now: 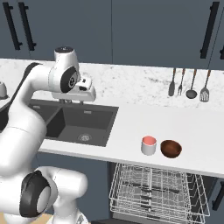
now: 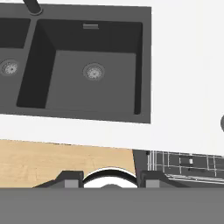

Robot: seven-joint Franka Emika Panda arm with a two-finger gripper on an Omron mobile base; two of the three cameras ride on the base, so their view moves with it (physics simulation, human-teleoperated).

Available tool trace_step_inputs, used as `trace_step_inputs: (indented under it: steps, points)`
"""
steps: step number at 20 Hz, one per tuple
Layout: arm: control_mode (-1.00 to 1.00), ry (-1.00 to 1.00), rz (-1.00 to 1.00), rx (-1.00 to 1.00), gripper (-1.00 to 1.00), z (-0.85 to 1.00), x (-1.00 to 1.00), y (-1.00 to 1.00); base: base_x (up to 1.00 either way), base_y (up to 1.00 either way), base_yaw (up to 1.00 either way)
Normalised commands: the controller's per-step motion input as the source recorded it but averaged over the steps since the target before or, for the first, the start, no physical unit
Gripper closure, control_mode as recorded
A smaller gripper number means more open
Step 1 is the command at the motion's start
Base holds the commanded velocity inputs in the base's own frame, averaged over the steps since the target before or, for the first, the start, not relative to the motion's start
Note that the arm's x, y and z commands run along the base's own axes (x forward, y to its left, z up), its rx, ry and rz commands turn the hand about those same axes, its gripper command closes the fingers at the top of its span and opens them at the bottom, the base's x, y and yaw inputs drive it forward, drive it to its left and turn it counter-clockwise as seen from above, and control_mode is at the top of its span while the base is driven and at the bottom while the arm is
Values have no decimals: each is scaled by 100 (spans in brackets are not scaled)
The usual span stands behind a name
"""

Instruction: Pick up the cup and bowl from the counter, place them in the dishwasher, and close the dishwasher door.

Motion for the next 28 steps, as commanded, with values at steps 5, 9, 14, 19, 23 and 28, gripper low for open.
trace_step_inputs:
  steps: [5,9,14,19,23,28]
  points:
    - [-100,0,0,0,-100,-4,-14,-17,0,0,0]
    - [-100,0,-1,1,-100,-13,-51,-37,0,0,0]
    - [-100,1,0,0,-100,-19,-41,-6,0,0,0]
    - [-100,2,0,0,-100,-32,-36,0,0,0,0]
    - [-100,3,1,0,-100,-27,-48,0,0,0,0]
    - [-100,0,4,0,-100,-37,-56,0,0,0,0]
